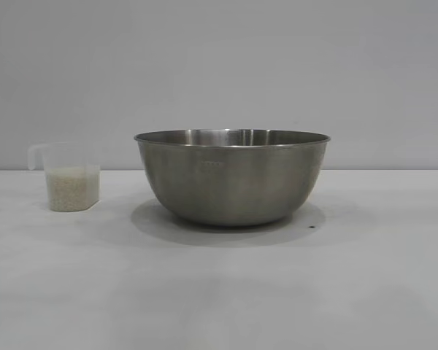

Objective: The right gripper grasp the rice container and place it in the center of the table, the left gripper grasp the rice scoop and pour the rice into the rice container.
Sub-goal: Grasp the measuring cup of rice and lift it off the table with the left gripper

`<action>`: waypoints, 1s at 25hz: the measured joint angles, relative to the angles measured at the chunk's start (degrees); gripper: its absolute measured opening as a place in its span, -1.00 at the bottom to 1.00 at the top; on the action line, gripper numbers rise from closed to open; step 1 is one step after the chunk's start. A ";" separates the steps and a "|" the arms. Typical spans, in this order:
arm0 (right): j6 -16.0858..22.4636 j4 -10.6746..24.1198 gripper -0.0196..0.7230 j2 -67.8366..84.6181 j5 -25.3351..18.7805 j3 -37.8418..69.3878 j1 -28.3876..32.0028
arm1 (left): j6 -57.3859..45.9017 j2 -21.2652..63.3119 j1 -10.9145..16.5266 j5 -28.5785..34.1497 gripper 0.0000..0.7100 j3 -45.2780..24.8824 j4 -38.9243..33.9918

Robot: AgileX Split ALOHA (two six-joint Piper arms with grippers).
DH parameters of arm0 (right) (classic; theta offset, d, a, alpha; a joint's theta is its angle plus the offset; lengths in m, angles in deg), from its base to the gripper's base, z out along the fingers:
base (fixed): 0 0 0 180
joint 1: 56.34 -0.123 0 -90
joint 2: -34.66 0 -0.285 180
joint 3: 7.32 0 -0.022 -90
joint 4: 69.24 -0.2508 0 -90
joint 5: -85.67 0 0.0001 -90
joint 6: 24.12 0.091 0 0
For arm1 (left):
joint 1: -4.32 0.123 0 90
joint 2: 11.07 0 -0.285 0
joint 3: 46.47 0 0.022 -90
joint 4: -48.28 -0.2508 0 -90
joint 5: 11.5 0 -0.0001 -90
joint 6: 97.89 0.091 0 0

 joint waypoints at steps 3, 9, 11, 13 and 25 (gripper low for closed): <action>0.00 -0.08 0.25 3.81 0.00 1.24 0.00 | 0.00 0.00 0.00 0.00 -0.41 0.00 0.00; -0.95 -0.21 0.25 12.49 0.00 5.85 0.00 | 0.00 0.00 0.00 0.00 -0.41 0.00 0.00; -1.31 -0.21 0.25 15.69 0.11 7.95 0.00 | 0.00 0.00 0.00 0.00 -0.41 0.00 0.00; -1.55 -0.21 0.25 19.54 0.11 10.56 0.00 | 0.00 0.00 0.00 0.00 -0.41 0.00 0.00; -3.09 -0.21 0.25 40.76 -0.73 19.48 0.00 | 0.00 0.00 0.00 0.00 -0.41 0.00 0.00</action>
